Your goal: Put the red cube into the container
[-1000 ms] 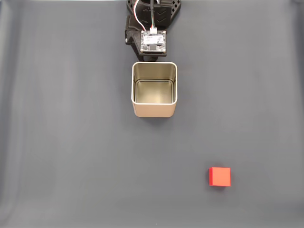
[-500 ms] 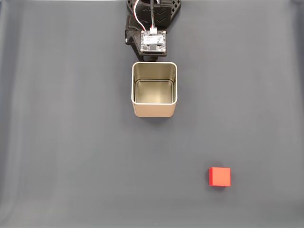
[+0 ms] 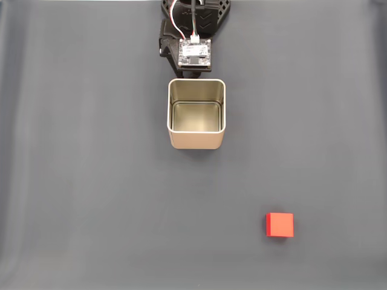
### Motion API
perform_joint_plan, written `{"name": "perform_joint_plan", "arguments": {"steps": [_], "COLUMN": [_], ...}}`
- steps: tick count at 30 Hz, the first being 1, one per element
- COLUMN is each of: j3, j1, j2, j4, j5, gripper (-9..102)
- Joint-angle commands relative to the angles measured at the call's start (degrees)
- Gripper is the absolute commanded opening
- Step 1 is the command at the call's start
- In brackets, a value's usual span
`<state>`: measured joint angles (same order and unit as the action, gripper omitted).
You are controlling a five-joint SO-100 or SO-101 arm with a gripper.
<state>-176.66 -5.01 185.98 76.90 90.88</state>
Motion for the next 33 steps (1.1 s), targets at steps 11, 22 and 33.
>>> {"name": "perform_joint_plan", "arguments": {"steps": [11,22,33], "j3": [-0.6,0.9,21.7], "j1": [10.2,29.9,40.2], "j2": [2.4,-7.9,-27.7], "j4": [-1.8,-14.6,-17.3], "j5": [2.6,2.5,-8.3], "gripper": [0,0,1]}}
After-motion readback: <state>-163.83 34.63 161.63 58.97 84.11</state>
